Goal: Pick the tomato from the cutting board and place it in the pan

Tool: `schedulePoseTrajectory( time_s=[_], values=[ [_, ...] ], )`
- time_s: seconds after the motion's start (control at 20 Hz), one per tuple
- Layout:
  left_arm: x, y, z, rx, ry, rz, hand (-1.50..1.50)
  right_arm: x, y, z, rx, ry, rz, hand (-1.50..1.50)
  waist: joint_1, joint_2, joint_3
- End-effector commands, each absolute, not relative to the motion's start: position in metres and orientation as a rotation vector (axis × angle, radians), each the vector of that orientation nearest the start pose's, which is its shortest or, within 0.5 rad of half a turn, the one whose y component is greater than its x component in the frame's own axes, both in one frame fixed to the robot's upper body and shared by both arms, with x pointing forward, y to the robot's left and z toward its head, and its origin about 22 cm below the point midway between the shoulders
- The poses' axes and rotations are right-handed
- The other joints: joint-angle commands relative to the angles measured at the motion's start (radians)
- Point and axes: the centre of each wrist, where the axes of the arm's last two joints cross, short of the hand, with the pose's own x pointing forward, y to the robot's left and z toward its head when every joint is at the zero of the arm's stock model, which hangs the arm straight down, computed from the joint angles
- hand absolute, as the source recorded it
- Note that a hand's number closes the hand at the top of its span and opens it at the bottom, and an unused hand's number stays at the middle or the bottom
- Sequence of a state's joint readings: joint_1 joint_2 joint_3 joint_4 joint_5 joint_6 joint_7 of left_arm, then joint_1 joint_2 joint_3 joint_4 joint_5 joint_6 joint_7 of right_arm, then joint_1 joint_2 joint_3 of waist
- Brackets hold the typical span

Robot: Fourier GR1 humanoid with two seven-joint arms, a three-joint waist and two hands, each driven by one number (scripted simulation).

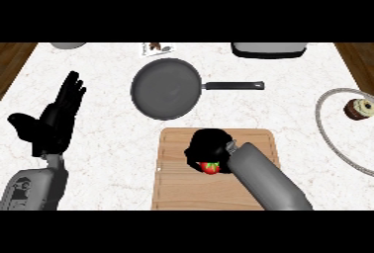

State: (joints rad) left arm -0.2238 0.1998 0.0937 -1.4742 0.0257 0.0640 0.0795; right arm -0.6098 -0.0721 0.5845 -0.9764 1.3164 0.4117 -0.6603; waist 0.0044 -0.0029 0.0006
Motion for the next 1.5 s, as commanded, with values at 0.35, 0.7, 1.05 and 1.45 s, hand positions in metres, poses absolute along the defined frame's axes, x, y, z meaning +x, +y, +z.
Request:
schedulePoseTrajectory(
  time_s=[0.35,0.7,1.05,1.45],
  values=[
    [0.305,0.267,0.053,0.181,-1.629,-0.066,0.00,0.295,-0.063,0.003,0.556,2.211,-3.236,1.50,0.024,-0.011,0.001],
    [0.308,0.252,0.049,0.140,-1.618,-0.094,0.00,0.269,-0.032,0.061,1.075,2.858,-2.560,1.50,0.057,-0.014,0.003],
    [0.313,0.251,0.051,0.134,-1.623,-0.111,0.00,0.238,0.003,0.108,1.382,3.231,-2.075,1.50,0.083,-0.004,-0.002],
    [0.314,0.242,0.048,0.115,-1.643,-0.119,0.00,0.263,0.028,0.132,1.464,3.734,-1.506,1.50,0.088,0.013,-0.002]
  ],
)
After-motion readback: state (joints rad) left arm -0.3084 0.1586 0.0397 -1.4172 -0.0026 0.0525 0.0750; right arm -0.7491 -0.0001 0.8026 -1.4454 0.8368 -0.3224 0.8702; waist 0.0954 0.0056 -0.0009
